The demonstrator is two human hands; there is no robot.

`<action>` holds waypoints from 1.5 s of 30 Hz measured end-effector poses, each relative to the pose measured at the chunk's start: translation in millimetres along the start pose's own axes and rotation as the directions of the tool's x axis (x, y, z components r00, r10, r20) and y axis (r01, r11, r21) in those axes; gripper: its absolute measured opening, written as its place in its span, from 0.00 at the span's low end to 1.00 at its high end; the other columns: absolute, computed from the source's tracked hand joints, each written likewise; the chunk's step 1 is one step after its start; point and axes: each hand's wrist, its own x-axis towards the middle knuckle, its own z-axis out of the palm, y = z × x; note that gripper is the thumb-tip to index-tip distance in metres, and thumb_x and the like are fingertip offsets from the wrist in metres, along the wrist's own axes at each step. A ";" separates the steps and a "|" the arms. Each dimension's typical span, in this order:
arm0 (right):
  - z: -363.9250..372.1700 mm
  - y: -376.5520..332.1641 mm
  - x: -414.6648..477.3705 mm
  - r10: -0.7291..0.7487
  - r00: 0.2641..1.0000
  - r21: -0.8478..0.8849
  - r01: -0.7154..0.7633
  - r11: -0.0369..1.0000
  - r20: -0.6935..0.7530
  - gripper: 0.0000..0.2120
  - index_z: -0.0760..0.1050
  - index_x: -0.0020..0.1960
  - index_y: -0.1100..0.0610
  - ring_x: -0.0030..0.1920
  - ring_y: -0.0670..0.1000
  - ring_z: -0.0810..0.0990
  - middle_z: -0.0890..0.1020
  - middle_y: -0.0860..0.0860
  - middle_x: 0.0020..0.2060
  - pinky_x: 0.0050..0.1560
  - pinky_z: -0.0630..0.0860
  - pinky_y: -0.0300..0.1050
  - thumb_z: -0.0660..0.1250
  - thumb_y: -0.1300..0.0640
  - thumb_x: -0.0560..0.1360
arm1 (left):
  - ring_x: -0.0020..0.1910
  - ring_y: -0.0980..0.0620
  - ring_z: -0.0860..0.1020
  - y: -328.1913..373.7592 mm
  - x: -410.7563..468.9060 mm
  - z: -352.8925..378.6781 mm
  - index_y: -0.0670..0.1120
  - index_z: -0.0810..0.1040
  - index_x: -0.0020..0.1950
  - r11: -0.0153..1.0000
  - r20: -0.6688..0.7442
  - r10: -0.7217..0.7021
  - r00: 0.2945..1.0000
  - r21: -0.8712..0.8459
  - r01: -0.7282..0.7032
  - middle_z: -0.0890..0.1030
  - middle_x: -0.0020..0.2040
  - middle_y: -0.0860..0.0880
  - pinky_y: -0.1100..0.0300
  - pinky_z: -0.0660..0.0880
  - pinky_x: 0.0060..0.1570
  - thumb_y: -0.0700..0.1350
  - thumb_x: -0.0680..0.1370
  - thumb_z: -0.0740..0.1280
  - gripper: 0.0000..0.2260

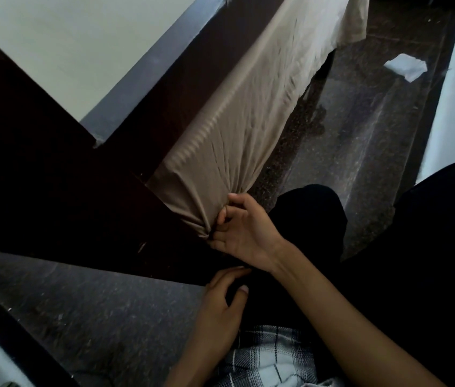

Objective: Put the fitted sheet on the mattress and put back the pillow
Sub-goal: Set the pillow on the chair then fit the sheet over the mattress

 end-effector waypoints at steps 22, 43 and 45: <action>-9.0 -19.6 -34.1 -0.029 0.955 -0.911 0.290 0.292 0.295 0.27 0.72 0.66 0.63 0.60 0.44 0.73 0.72 0.43 0.56 0.53 0.71 0.34 0.61 0.73 0.68 | 0.60 0.64 0.71 -1.0 7.4 3.9 0.66 0.71 0.50 0.998 0.034 0.023 0.999 0.055 -0.025 0.72 0.57 0.64 0.70 0.66 0.60 0.59 0.67 0.55 0.13; -6.6 25.5 -4.2 -0.203 0.964 -0.944 0.221 0.244 0.174 0.32 0.70 0.69 0.51 0.58 0.56 0.66 0.67 0.52 0.51 0.66 0.62 0.53 0.58 0.66 0.66 | 0.54 0.76 0.71 3.0 5.8 -3.1 0.61 0.69 0.55 0.996 -0.009 -0.047 0.999 -0.080 0.046 0.73 0.56 0.63 0.80 0.66 0.49 0.35 0.77 0.61 0.19; -9.7 17.3 -2.8 -0.179 0.963 -0.929 0.248 0.274 0.204 0.29 0.73 0.66 0.56 0.58 0.53 0.70 0.71 0.54 0.52 0.64 0.66 0.43 0.58 0.72 0.67 | 0.53 0.74 0.71 3.4 7.2 -2.2 0.63 0.69 0.51 0.998 -0.001 -0.043 0.999 -0.039 0.043 0.74 0.55 0.61 0.80 0.65 0.48 0.37 0.77 0.62 0.18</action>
